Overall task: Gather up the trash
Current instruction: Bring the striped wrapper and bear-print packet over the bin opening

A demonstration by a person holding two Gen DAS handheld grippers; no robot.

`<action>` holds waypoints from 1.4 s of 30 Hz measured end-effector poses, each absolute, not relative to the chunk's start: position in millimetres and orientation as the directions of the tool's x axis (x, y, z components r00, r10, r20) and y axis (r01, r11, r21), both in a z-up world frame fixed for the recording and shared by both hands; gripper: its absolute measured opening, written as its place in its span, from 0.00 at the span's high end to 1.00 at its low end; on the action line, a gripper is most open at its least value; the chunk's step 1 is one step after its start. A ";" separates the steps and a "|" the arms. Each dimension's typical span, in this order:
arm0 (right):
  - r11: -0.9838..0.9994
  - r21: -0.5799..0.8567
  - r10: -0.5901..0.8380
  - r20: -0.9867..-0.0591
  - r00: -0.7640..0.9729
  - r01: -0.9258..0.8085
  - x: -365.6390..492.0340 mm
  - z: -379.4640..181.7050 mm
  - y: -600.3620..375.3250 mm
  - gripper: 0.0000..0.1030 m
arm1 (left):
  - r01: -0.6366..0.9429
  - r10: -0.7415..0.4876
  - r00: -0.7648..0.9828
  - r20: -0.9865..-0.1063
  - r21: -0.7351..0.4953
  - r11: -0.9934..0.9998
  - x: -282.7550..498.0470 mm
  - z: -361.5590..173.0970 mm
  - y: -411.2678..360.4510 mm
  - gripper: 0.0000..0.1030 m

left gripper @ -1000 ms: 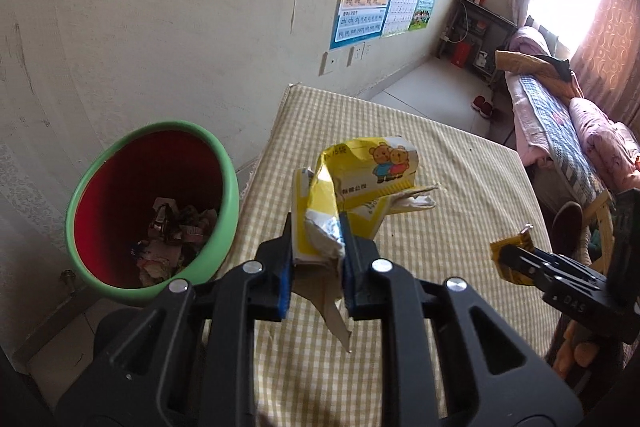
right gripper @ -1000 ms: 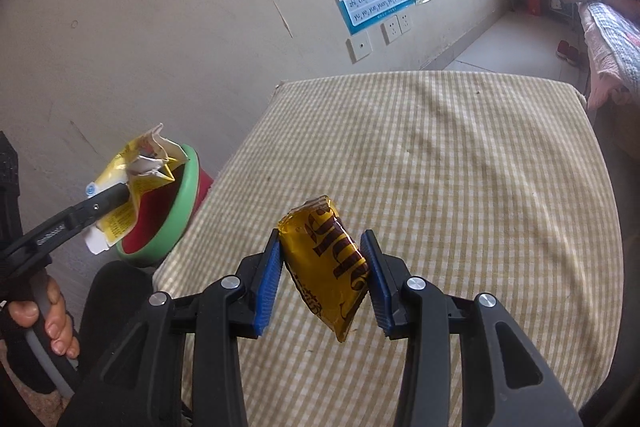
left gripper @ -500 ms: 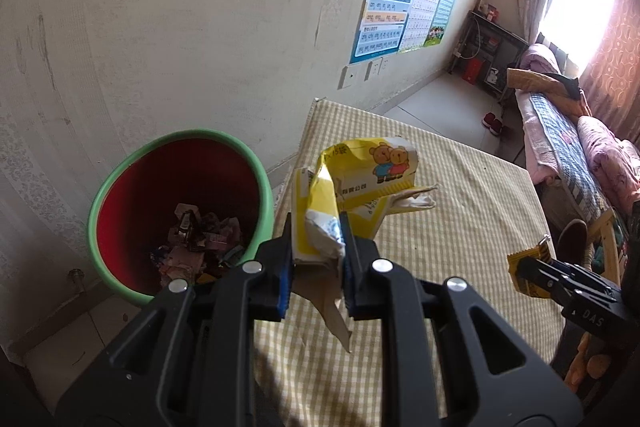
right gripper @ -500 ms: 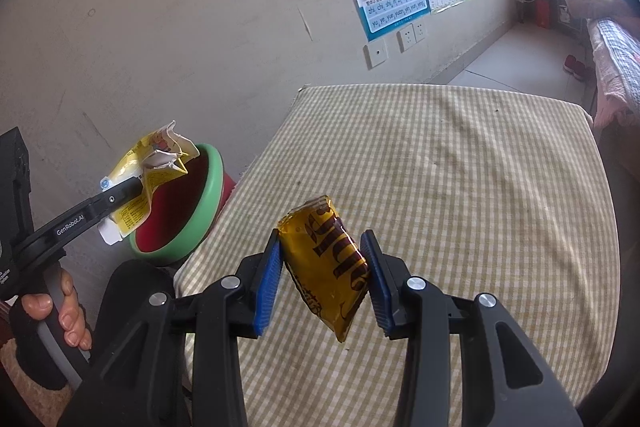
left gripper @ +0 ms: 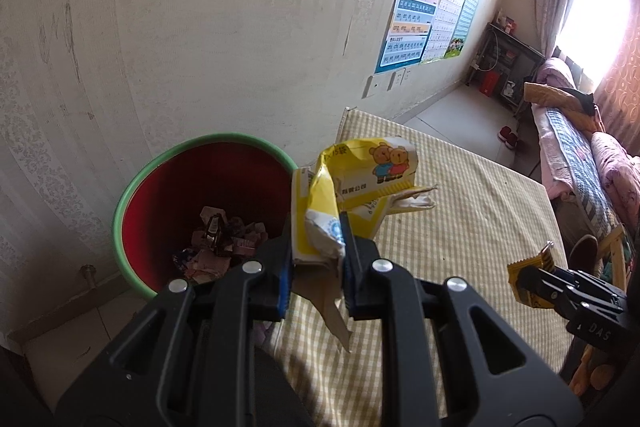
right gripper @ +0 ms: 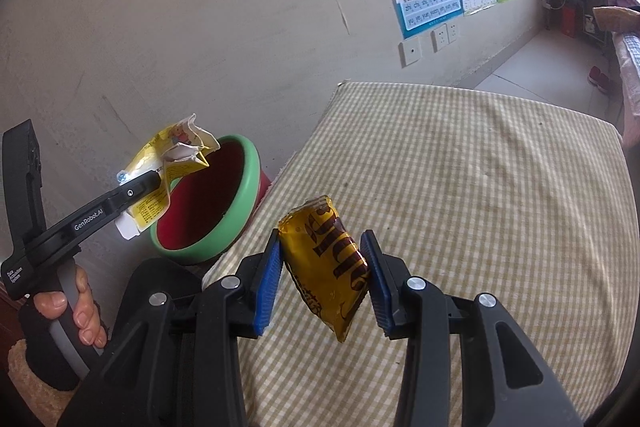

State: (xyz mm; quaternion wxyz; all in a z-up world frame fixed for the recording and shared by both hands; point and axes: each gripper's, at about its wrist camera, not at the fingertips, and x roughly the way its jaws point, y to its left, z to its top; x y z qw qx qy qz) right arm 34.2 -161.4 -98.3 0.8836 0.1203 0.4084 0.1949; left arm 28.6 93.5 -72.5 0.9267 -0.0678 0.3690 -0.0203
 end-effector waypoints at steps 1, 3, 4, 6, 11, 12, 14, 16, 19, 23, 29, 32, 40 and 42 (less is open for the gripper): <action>0.894 0.371 0.445 -0.675 0.589 -0.251 34.5 -97.9 -159.2 0.62 | -0.016 -0.085 0.726 -0.682 -0.141 0.990 29.0 -73.2 94.8 0.81; 0.893 0.370 0.449 -0.674 0.586 -0.258 35.3 -97.3 -156.0 0.62 | -0.020 -0.084 0.725 -0.683 -0.143 0.990 29.8 -73.9 97.3 0.81; 0.892 0.369 0.450 -0.674 0.586 -0.261 35.6 -96.9 -154.3 0.62 | -0.021 -0.084 0.725 -0.684 -0.143 0.989 30.3 -74.3 97.7 0.81; 0.891 0.368 0.453 -0.674 0.584 -0.266 36.3 -96.5 -151.8 0.62 | -0.023 -0.082 0.726 -0.683 -0.143 0.989 30.8 -74.4 99.0 0.81; 0.888 0.367 0.459 -0.671 0.582 -0.277 38.8 -94.2 -146.1 0.62 | -0.024 -0.080 0.725 -0.684 -0.142 0.990 31.6 -75.3 99.6 0.81; 0.887 0.366 0.460 -0.670 0.582 -0.280 39.2 -93.7 -145.3 0.62 | -0.024 -0.080 0.724 -0.685 -0.141 0.990 31.9 -75.7 99.5 0.81; 0.886 0.366 0.464 -0.668 0.582 -0.286 40.6 -92.2 -143.1 0.62 | -0.026 -0.079 0.724 -0.685 -0.141 0.990 31.8 -77.0 100.5 0.81; 0.883 0.367 0.468 -0.665 0.582 -0.291 41.9 -90.4 -141.1 0.62 | -0.030 -0.076 0.723 -0.686 -0.141 0.990 31.6 -78.3 102.2 0.81; 0.880 0.366 0.475 -0.660 0.582 -0.302 43.7 -87.4 -137.4 0.62 | -0.037 -0.071 0.723 -0.688 -0.141 0.989 32.2 -79.6 106.1 0.81; 0.876 0.364 0.483 -0.658 0.578 -0.317 46.4 -85.2 -130.9 0.62 | -0.047 -0.065 0.723 -0.688 -0.143 0.989 32.6 -79.7 109.6 0.81; 0.867 0.366 0.498 -0.659 0.564 -0.339 51.6 -84.7 -120.3 0.62 | -0.062 -0.057 0.723 -0.689 -0.147 0.987 33.0 -80.9 117.3 0.81; 0.863 0.364 0.504 -0.661 0.555 -0.351 54.0 -85.8 -114.7 0.62 | -0.070 -0.053 0.723 -0.689 -0.149 0.986 33.1 -81.6 122.1 0.81; 0.854 0.361 0.517 -0.669 0.534 -0.376 60.6 -88.5 -99.1 0.62 | -0.095 -0.036 0.719 -0.694 -0.150 0.984 33.8 -84.8 135.7 0.81; 0.851 0.359 0.520 -0.671 0.528 -0.383 62.4 -89.0 -94.6 0.62 | -0.103 -0.031 0.718 -0.695 -0.150 0.983 34.8 -86.0 138.6 0.81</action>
